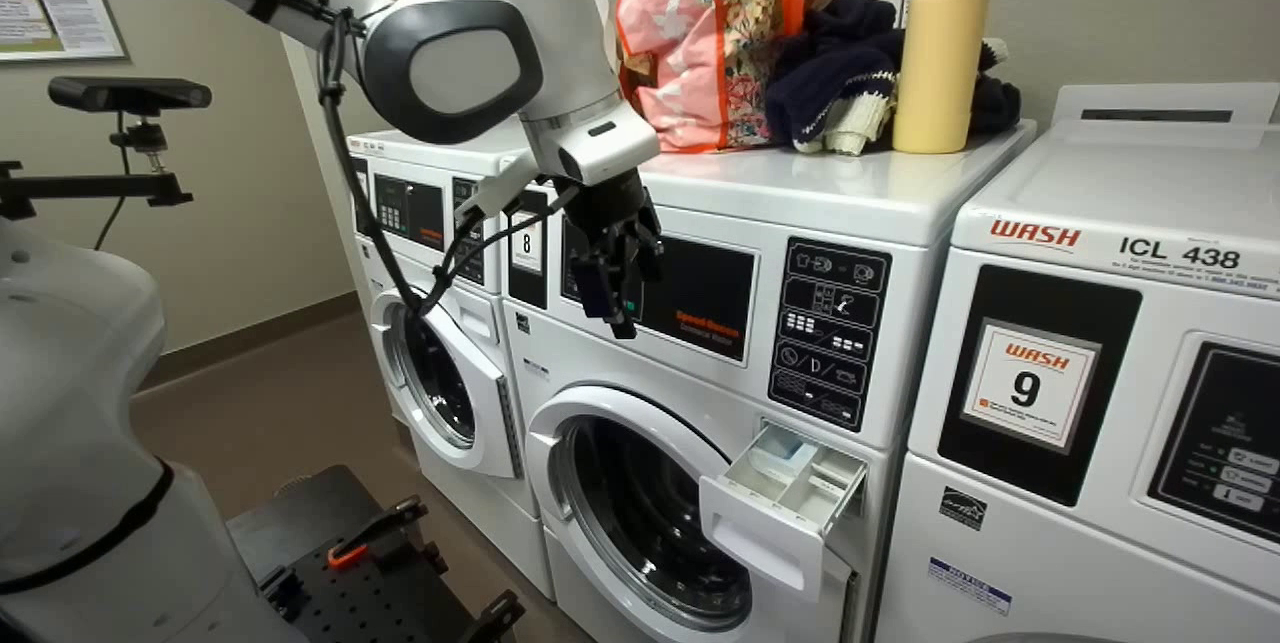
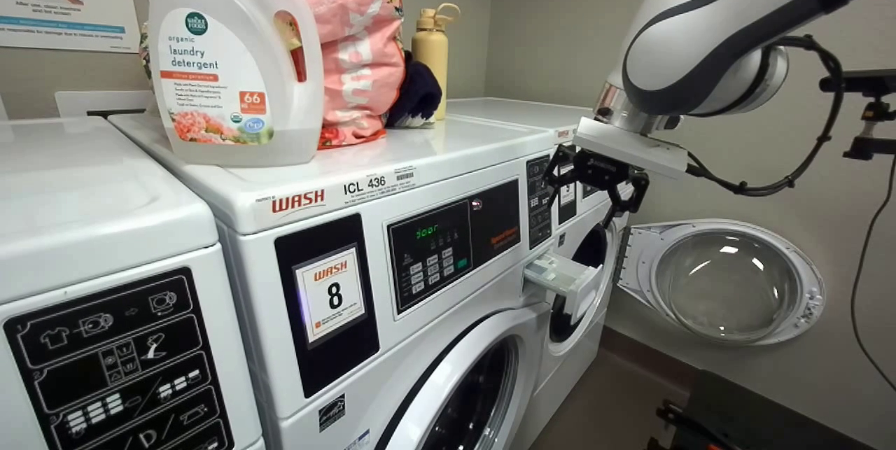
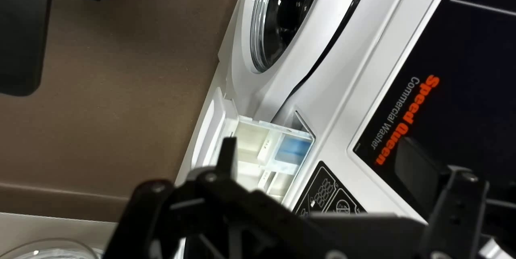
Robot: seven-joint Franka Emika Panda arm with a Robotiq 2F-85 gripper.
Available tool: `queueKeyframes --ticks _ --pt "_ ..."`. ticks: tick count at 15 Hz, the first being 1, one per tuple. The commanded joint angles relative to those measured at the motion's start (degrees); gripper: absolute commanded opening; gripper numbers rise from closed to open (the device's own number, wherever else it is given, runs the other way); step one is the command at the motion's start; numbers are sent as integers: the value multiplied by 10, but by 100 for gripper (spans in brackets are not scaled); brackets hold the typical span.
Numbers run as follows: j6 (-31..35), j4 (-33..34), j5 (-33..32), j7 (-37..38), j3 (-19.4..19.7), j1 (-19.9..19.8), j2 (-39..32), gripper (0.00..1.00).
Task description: Close the detergent tray on the second washing machine
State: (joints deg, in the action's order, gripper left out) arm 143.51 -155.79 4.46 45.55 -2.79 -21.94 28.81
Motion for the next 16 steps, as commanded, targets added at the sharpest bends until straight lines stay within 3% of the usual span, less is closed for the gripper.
queueKeyframes --ticks 1,6,16 --pt "8 53 -29 20 19 -17 -78 100" --pt "-12 87 -32 15 75 -12 -137 100" --pt "14 80 -11 0 159 -1 -248 100"
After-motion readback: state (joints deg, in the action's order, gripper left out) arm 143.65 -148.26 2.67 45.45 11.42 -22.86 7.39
